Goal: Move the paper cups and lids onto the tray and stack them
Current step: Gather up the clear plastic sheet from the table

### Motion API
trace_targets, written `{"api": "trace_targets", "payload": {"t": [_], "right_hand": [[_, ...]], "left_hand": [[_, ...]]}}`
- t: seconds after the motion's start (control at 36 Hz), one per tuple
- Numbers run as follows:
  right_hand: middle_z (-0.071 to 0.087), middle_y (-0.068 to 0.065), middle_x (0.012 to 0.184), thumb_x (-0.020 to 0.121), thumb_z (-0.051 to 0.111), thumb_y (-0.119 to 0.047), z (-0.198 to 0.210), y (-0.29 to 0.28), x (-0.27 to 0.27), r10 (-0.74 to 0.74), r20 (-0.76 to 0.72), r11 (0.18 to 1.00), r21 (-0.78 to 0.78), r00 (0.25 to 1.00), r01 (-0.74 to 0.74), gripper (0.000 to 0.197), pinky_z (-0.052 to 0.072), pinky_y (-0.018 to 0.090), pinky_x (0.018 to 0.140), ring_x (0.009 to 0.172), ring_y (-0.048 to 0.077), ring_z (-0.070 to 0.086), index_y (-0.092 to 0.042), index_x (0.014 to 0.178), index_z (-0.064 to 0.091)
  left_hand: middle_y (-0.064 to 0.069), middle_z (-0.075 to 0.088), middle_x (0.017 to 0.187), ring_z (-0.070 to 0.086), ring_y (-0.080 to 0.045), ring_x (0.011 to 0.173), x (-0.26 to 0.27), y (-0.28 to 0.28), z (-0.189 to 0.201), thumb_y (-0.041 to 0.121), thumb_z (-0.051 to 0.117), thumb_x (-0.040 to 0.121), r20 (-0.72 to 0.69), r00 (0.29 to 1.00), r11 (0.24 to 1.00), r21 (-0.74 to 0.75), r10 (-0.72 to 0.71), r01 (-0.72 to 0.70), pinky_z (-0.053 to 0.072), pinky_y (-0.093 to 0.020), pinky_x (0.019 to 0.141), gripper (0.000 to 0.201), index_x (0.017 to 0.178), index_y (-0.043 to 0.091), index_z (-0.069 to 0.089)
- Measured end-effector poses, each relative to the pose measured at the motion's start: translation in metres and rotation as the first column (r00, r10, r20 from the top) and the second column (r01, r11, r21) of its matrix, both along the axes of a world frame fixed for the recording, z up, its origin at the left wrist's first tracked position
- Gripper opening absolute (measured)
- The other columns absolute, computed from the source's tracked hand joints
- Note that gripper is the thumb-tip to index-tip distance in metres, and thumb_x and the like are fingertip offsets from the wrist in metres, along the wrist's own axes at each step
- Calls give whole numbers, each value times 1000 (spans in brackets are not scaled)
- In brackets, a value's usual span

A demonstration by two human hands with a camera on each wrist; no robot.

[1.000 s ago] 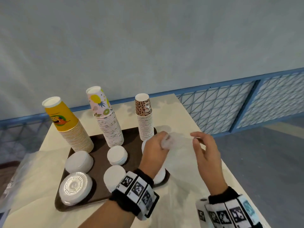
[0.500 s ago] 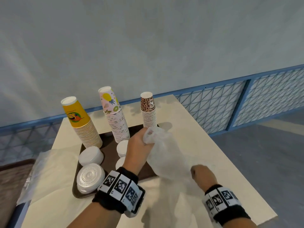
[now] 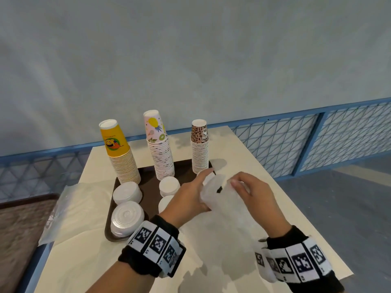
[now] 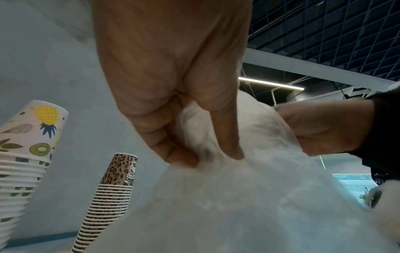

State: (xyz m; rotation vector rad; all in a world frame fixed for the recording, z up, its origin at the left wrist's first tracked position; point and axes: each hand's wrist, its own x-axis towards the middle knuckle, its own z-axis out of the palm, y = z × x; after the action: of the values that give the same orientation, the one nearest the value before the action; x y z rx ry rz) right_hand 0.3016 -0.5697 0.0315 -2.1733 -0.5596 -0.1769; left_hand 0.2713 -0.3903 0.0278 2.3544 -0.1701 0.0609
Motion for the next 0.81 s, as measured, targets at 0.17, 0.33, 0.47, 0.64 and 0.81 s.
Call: {"api": "trace_targets", "payload": {"t": [0.17, 0.33, 0.47, 0.64, 0.81], "right_hand": [[67, 0, 78, 93, 55, -20, 29, 32, -32, 230, -26, 957, 188, 973, -222, 14, 41, 10, 68, 76, 4, 59, -18, 81, 63], [58, -10, 111, 71, 66, -46, 30, 54, -41, 219, 149, 953, 178, 964, -244, 39, 40, 11, 90, 106, 2, 52, -27, 104, 58], [43, -19, 129, 62, 79, -44, 9, 77, -46, 315, -19, 942, 131, 949, -310, 78, 29, 4, 99, 120, -4, 40, -36, 127, 37], [54, -6, 127, 75, 74, -39, -28, 129, -66, 320, -191, 927, 263, 928, -266, 63, 40, 15, 102, 119, 3, 51, -22, 128, 43], [51, -6, 124, 77, 74, -29, -80, 172, -88, 295, -302, 949, 204, 906, -241, 55, 40, 13, 95, 115, 8, 50, -33, 121, 42]], "left_hand": [[10, 64, 92, 64, -12, 98, -14, 1, 18, 5, 70, 78, -35, 998, 998, 35, -57, 58, 41, -14, 69, 43, 116, 20, 58], [-14, 58, 101, 57, -32, 105, -32, 22, 29, -4, 62, 81, 93, 991, 994, -64, 97, -91, 42, -23, 80, 28, 109, -3, 59], [5, 55, 111, 55, -1, 103, -50, 48, 36, -8, 61, 82, 171, 963, 932, -332, 209, -143, 43, -10, 90, 36, 100, 23, 56], [16, 58, 80, 58, 16, 70, -87, 92, 34, -4, 54, 89, 218, 881, 875, -356, 420, -329, 41, 2, 63, 24, 91, 19, 59], [7, 53, 71, 47, 3, 66, -126, 165, 23, 9, 57, 89, 322, 679, 750, -323, 660, -577, 40, -11, 62, 10, 86, 1, 52]]}}
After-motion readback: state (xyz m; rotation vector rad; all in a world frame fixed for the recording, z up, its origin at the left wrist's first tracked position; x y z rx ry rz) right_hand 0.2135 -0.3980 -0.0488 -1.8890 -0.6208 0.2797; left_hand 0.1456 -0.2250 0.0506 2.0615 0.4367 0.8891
